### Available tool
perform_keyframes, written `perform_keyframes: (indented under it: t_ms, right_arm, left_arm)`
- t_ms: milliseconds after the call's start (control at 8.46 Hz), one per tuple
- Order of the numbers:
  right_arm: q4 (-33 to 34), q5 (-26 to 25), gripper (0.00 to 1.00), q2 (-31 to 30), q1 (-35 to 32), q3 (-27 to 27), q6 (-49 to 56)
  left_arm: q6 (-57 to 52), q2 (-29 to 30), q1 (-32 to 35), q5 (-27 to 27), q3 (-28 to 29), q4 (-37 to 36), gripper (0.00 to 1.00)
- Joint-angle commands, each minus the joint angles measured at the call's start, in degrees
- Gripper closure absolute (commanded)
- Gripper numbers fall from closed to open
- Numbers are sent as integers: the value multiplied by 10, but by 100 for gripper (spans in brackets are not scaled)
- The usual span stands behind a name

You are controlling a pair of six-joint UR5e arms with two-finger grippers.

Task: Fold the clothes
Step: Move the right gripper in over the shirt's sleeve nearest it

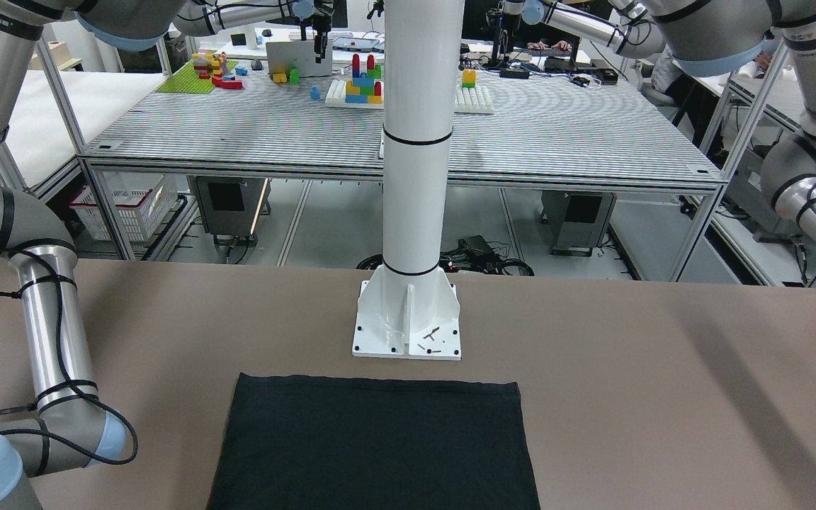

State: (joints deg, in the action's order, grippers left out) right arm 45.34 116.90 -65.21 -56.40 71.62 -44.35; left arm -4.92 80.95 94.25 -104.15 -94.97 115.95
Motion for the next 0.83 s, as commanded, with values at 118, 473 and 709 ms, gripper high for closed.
perform_keyframes:
  t_ms: [118,473,709]
  right_arm:
    - [13,0,100,43,7,45,-51]
    - [68,-48,100,105,71,41,-128]
    - [74,-100,100,120,95,37,-147]
  left_arm:
    - [1,3,1,4,-6,0,6]
    - [0,2,1,2,-10,2,6]
    - [1,2,1,3,-9,3,6]
